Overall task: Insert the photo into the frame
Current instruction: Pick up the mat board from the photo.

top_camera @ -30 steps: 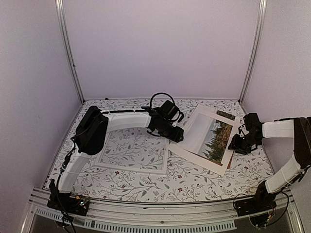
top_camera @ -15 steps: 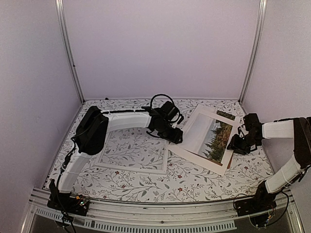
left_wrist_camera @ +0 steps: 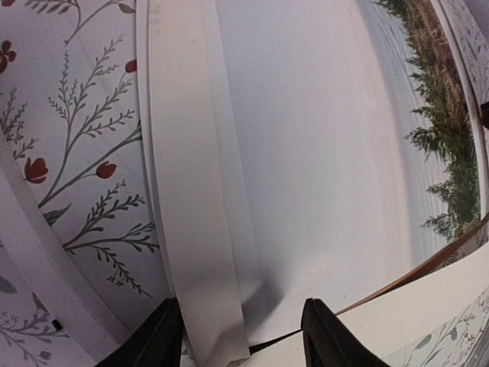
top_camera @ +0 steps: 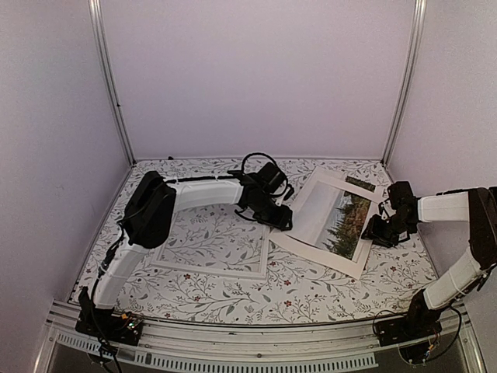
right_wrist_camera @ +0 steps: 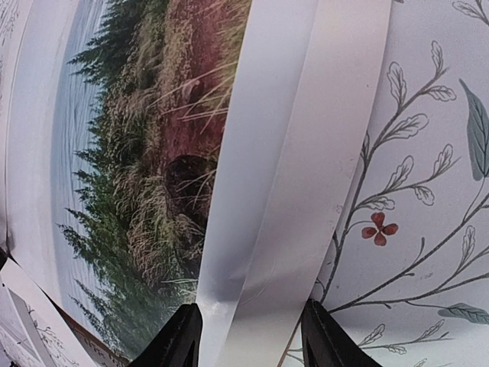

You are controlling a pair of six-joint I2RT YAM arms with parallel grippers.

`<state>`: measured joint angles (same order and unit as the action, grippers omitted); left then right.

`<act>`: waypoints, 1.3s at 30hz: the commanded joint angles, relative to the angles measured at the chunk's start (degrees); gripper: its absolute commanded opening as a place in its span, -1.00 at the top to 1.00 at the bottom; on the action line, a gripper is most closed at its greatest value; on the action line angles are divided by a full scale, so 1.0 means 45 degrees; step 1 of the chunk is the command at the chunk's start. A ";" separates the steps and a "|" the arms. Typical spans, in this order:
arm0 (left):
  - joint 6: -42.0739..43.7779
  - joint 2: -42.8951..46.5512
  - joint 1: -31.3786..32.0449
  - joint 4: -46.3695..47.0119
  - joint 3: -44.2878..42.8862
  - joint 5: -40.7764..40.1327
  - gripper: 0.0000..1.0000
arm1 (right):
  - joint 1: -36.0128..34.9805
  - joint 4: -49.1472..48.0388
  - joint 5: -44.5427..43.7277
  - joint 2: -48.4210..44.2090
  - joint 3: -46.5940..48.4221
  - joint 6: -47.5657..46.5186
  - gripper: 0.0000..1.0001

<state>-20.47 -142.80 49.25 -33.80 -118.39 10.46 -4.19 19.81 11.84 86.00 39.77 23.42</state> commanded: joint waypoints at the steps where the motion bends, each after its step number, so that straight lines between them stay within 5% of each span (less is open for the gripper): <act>1: -0.0290 0.0090 -0.0177 -0.0360 0.0146 0.0562 -0.10 | -0.0194 -0.0320 0.0327 0.0311 -0.0146 0.0148 0.06; 22: -0.1767 0.2014 -0.0956 0.2595 0.2628 0.4384 0.22 | -0.0222 -0.0516 0.0324 0.0536 -0.0263 0.0094 0.06; 39: -0.3582 0.2765 -0.1517 0.5380 0.4179 0.6598 0.04 | -0.0231 -0.0632 0.0196 0.0694 -0.0359 0.0030 0.06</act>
<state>-33.10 -133.82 43.64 -15.51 -101.41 35.88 -4.51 16.58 12.40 87.20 39.72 23.38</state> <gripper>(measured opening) 0.475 0.469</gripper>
